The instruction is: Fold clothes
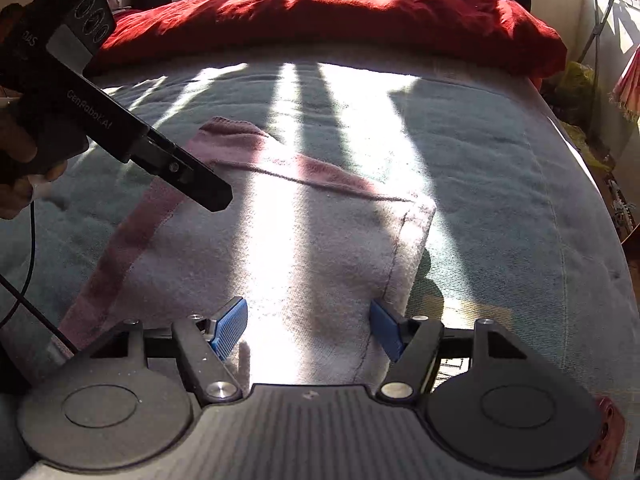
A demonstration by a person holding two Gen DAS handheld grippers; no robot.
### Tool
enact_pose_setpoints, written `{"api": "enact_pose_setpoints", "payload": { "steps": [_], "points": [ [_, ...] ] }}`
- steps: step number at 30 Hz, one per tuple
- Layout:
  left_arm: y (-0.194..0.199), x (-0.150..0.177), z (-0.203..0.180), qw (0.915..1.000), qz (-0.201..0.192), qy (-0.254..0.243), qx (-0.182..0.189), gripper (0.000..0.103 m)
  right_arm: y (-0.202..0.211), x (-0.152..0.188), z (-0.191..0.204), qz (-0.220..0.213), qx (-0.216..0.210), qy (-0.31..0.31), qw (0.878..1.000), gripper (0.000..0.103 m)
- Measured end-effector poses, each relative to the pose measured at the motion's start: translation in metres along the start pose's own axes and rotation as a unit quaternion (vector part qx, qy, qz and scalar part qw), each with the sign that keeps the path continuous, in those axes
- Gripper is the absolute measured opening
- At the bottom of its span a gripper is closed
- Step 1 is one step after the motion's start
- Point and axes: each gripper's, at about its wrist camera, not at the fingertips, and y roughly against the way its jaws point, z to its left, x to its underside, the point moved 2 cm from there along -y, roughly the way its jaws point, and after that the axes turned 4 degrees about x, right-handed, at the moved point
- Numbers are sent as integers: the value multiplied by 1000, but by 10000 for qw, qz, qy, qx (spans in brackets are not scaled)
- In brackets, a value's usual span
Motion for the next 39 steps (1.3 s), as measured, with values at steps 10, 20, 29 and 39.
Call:
{"api": "enact_pose_setpoints", "payload": {
  "steps": [10, 20, 29, 39],
  "points": [
    [61, 18, 14, 9956, -500, 748, -271, 77, 19, 15, -21, 168, -199, -919, 9954, 75],
    [65, 71, 60, 9597, -511, 2764, 48, 79, 12, 20, -53, 577, -915, -2064, 9725, 81],
    [34, 86, 59, 9529, -332, 3013, 58, 81, -6, 18, -63, 805, -1342, -2374, 9587, 82],
    [22, 81, 58, 9547, -296, 2961, 94, 85, -28, 16, -69, 994, -1673, -2573, 9465, 85]
  ]
}}
